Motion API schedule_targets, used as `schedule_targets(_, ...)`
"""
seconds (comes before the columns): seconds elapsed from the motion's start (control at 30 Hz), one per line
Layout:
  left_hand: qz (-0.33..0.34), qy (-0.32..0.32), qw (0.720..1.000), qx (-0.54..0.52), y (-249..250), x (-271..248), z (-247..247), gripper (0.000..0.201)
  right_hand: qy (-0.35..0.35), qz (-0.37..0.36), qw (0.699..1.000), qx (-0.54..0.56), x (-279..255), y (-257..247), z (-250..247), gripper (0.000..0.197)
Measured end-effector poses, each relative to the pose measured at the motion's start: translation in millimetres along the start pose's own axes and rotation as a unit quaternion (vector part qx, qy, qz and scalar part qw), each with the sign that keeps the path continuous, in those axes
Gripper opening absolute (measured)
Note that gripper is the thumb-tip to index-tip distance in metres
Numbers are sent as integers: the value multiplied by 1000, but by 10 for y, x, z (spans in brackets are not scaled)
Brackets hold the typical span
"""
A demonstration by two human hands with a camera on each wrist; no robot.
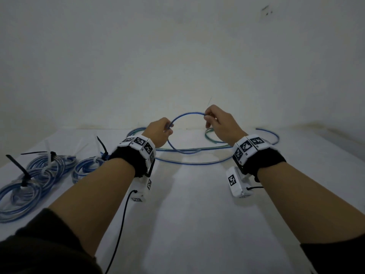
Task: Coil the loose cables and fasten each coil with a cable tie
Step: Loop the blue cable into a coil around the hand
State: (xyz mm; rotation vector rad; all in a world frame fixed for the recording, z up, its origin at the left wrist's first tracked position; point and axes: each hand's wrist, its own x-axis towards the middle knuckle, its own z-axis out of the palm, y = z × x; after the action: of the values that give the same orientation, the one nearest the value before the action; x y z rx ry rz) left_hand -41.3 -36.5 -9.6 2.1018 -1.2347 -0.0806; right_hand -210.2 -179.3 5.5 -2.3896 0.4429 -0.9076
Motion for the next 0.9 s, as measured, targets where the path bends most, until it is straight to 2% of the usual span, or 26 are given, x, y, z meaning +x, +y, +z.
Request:
schedule_targets(0.07,-23,3,1000,-14,10,-48,9,20,34,2,999,6,-17,9,-65,10)
schedule_targets(0.13,-18,13,999,-35,30,-96,25,16,53,10,998,-20,-40,27,-102,12)
schedule_targets(0.2,-16,23,993,-112,59,-142,33,17,58,33,990,-122,-50,43,-121,16)
schedule_targets(0.27,-14,32,984,-173,101,-199,18,20,49,68,964,-253,-71,-12,-125,22)
schedule_targets(0.3,-9,36,982,-188,132,-229,8,20,41,65,956,-283,-87,-61,-114,28)
schedule_targets(0.4,37,52,985,-160,254,-300,-24,17,25,-21,960,-278,-128,-211,-18,49)
schedule_targets(0.47,66,85,984,-142,313,-320,-40,18,28,-75,974,-213,-137,-260,82,40)
schedule_targets(0.53,74,109,981,-144,328,-327,-72,18,62,-99,984,-133,-138,-277,132,25)
schedule_targets(0.6,60,76,982,-163,308,-341,-105,18,107,-97,985,-89,-117,-279,139,22)
schedule_targets(0.7,33,-53,981,-184,291,-401,-123,13,172,-63,983,-31,-69,-304,129,21)
schedule_targets(0.77,29,-113,976,-182,276,-447,-125,16,213,-14,977,0,-27,-329,102,24)
schedule_targets(0.9,-3,-163,947,-277,246,-530,-142,16,238,67,968,34,63,-254,45,28)
